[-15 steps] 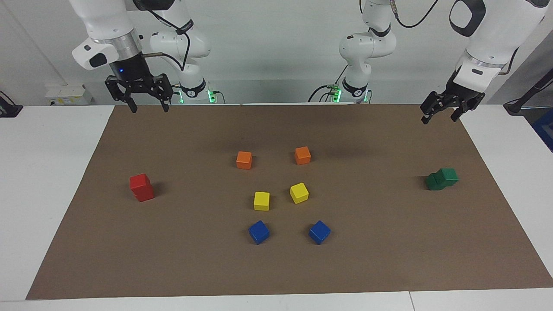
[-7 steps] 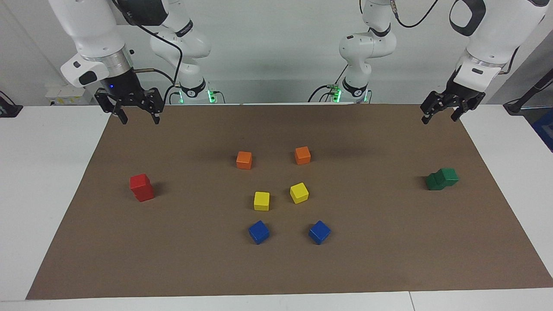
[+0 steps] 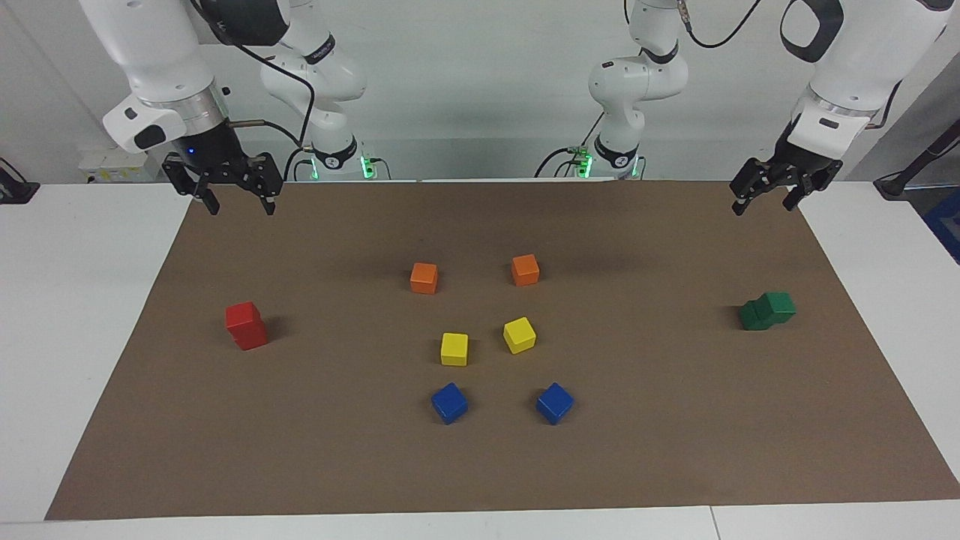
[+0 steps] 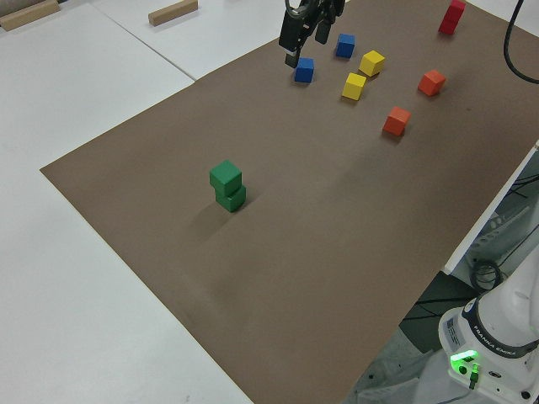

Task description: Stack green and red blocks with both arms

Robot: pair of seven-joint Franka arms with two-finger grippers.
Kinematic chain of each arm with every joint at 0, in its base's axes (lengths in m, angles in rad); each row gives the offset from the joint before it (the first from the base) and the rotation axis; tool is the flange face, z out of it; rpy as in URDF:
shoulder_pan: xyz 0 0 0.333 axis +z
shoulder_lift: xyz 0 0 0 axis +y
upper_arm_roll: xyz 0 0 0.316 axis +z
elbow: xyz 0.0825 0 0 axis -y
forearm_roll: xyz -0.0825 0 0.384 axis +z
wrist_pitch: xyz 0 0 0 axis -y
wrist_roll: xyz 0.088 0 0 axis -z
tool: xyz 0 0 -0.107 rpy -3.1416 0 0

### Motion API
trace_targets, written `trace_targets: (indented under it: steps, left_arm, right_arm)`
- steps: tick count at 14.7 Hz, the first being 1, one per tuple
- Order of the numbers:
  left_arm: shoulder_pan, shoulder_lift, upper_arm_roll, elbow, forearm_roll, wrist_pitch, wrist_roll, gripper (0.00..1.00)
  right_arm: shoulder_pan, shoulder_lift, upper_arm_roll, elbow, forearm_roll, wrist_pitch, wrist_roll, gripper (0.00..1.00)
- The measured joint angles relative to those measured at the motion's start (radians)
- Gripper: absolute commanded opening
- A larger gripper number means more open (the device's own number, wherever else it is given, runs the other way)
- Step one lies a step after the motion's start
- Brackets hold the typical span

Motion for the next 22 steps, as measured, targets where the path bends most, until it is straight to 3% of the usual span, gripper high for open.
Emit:
trace_targets:
  steps: [7, 11, 22]
  left_arm:
    - [0.0, 0.0, 0.0, 0.0, 0.0, 0.0, 0.0, 1.0]
    - [0.0, 0.0, 0.0, 0.0, 0.0, 0.0, 0.0, 1.0]
    - [0.0, -0.001, 0.0, 0.001, 0.0, 0.0, 0.0, 1.0]
  right_arm:
    - [0.01, 0.001, -0.003, 0.0, 0.0, 0.01, -0.021, 0.98]
    - [0.149, 0.003, -0.151, 0.0, 0.0, -0.003, -0.022, 0.98]
    - [0.103, 0.003, -0.102, 0.0, 0.001, -0.013, -0.02, 0.98]
